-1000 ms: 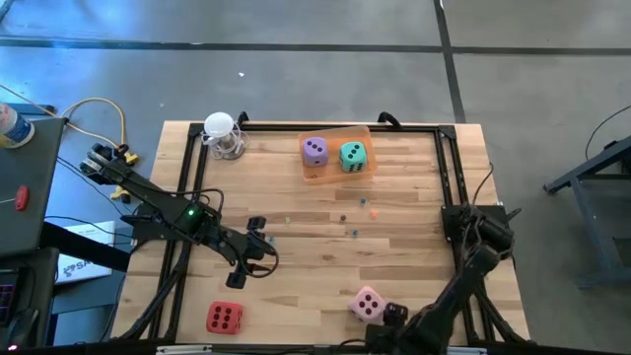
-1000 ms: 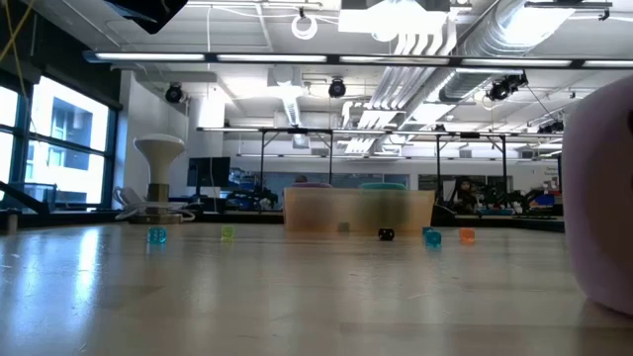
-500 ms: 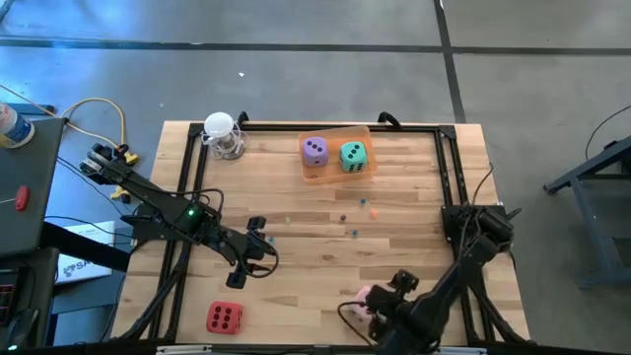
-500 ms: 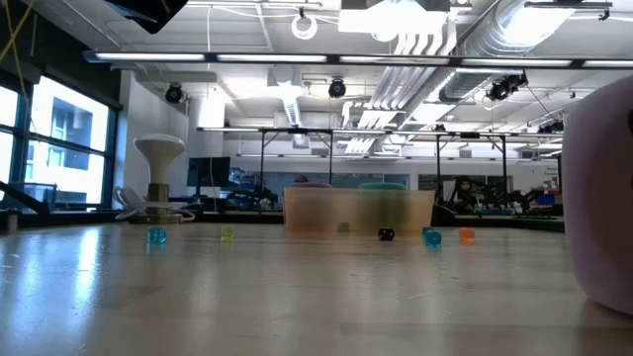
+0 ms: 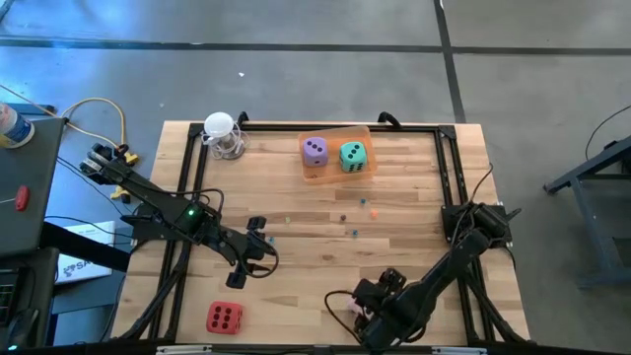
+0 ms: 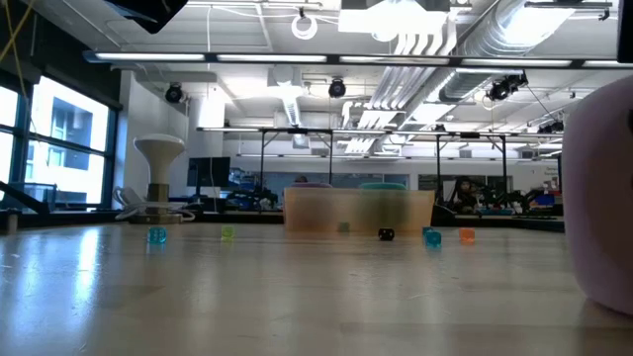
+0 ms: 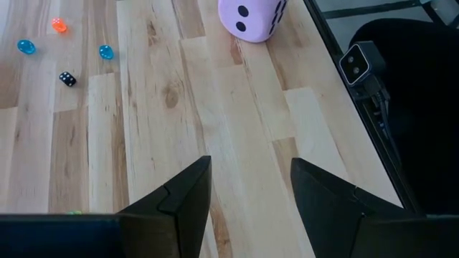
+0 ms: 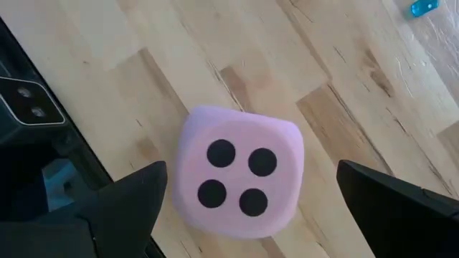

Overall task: Pick & Place Dice
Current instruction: Put the big pink die into the orange bin

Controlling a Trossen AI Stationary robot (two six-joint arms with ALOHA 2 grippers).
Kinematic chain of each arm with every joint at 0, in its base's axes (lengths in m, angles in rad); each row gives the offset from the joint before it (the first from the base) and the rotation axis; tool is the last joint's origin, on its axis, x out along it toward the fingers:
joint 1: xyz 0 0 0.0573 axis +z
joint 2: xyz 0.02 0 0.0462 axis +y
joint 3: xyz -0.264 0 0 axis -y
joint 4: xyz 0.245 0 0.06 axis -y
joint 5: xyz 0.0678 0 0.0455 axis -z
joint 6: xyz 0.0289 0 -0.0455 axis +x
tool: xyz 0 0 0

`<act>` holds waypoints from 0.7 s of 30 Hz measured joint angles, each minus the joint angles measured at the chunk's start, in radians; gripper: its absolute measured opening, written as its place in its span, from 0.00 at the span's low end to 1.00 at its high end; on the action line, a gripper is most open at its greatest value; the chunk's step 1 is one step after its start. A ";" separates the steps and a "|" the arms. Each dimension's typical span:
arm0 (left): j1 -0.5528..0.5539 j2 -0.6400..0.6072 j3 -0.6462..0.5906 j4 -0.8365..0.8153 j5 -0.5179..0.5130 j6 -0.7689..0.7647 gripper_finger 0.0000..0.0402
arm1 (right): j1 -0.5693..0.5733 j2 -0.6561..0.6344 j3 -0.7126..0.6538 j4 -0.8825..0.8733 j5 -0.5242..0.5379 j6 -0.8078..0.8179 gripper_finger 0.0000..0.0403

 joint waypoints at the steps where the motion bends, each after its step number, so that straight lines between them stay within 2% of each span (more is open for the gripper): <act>1: 0.000 0.000 0.000 0.000 0.000 0.003 0.46 | -0.003 0.000 0.000 0.000 -0.013 0.003 0.99; 5: 0.000 0.000 0.000 0.000 0.000 0.012 0.46 | -0.010 0.000 0.000 0.004 -0.057 0.023 0.99; 21: 0.000 0.000 0.000 0.004 0.001 0.012 0.46 | -0.014 0.056 0.001 0.024 -0.076 0.028 0.99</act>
